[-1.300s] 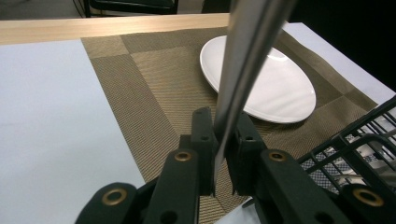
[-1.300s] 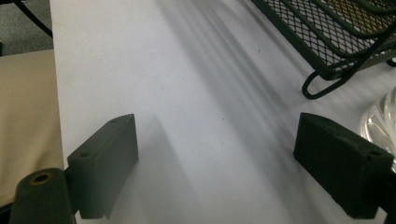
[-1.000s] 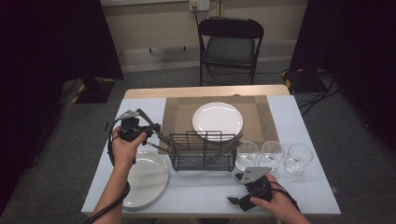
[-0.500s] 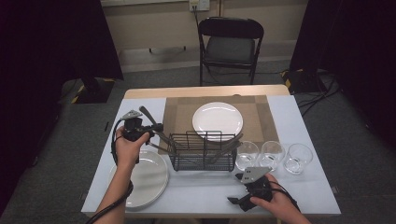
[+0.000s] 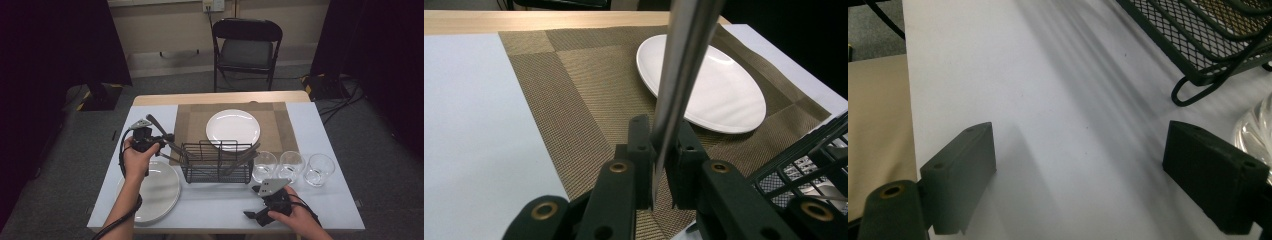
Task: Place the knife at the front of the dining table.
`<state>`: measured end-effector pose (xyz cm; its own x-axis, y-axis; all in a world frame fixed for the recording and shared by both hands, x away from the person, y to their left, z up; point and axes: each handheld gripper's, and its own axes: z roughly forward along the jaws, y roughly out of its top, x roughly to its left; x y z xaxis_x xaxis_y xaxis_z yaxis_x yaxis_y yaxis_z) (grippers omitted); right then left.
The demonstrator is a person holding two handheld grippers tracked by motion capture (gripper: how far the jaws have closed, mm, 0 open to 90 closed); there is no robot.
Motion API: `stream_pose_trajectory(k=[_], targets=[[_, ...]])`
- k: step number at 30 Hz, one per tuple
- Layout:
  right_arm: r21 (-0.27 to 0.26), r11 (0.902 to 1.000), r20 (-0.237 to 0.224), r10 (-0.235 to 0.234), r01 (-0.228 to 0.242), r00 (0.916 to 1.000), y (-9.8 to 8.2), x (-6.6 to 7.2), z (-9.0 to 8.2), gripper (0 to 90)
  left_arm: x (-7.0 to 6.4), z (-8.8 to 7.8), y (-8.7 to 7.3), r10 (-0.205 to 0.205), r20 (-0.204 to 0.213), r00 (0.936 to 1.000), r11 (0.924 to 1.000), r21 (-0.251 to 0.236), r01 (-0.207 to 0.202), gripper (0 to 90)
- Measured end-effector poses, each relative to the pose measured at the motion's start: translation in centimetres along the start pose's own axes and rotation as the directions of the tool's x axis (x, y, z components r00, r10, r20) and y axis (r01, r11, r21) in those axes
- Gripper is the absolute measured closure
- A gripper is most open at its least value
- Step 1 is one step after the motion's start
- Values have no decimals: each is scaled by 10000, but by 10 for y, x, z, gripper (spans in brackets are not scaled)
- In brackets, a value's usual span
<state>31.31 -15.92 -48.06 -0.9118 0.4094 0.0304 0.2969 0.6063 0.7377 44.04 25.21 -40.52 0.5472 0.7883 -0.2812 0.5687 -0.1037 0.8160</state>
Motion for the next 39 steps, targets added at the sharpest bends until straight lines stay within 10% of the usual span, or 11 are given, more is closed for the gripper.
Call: stream_pose_trajectory(k=[4,11,39], targets=[[-4,10000,-2,2,-2,10000,0,0,0,125,0,9,-6,97,-105,9999,9970,764,-89,841],[-18,10000,-26,17,-17,10000,0,-1,0,125,3,12,-13,-409,-208,9989,9973,594,420,884],[-59,9999,-97,111,-111,9999,0,-2,-1,125,-2,21,7,-241,65,9997,9883,1507,228,888]])
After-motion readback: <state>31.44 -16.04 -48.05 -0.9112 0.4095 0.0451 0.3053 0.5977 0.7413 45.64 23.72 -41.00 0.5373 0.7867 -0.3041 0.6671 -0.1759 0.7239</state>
